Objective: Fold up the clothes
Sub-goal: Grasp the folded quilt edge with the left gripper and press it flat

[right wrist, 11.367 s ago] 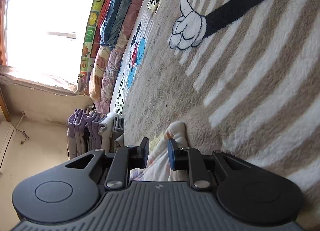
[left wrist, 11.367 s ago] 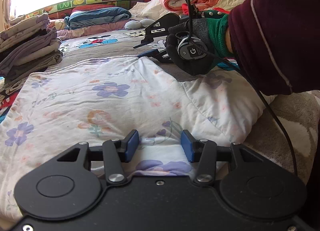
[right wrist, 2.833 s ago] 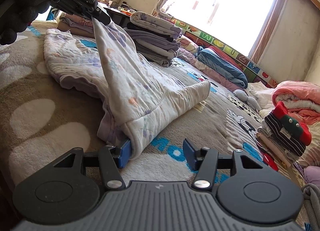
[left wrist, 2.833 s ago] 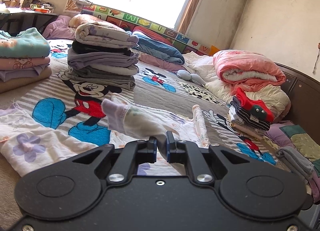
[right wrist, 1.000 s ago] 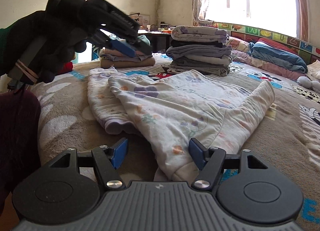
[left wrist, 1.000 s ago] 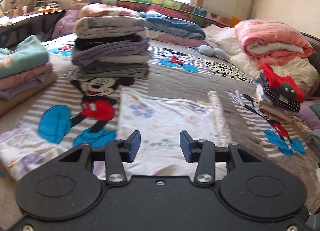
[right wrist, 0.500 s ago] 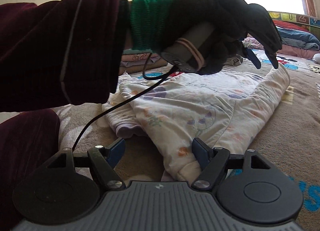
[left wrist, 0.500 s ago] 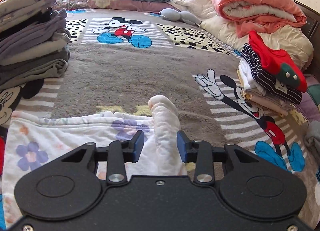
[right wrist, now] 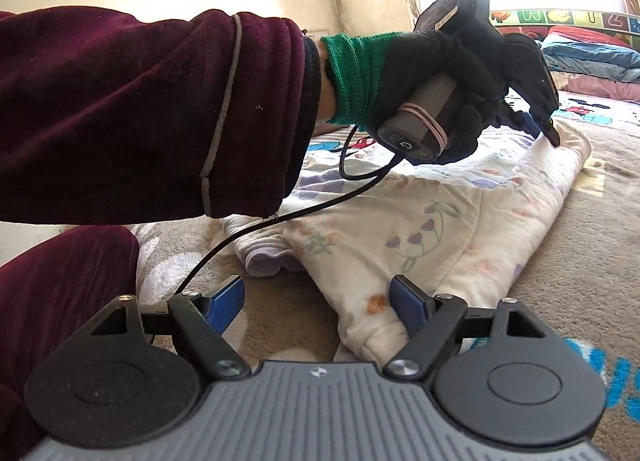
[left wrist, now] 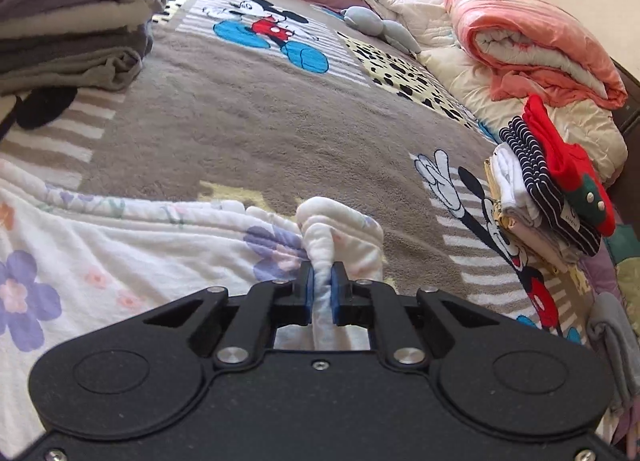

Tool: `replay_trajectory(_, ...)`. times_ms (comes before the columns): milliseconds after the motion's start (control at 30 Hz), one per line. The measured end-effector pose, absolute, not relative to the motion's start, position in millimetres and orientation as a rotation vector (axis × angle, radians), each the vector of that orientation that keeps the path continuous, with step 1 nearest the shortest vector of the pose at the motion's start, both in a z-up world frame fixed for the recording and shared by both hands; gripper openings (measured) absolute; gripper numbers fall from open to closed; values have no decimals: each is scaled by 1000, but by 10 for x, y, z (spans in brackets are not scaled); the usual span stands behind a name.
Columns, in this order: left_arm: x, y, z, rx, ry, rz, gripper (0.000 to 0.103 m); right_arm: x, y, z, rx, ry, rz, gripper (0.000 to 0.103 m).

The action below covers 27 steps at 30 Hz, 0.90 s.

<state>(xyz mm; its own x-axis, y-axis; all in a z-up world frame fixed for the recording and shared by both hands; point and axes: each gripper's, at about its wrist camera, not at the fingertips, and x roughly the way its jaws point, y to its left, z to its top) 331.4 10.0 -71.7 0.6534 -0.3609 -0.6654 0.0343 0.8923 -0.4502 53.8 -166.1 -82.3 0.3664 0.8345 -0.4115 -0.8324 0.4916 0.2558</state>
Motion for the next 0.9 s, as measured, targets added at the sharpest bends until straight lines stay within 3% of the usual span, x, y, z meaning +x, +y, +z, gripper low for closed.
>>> replay_trajectory(333,3315,-41,-690,-276,834,-148,18,599,-1693,-826,21,544,1081,82)
replay_trajectory(700,3139,-362,-187,-68,680,-178,18,553,-1627,-835,-4,537,1072,83)
replay_trajectory(900,3420,-608,-455,-11,764,-181,18,569,-1631,-829,-6,536,1071,83)
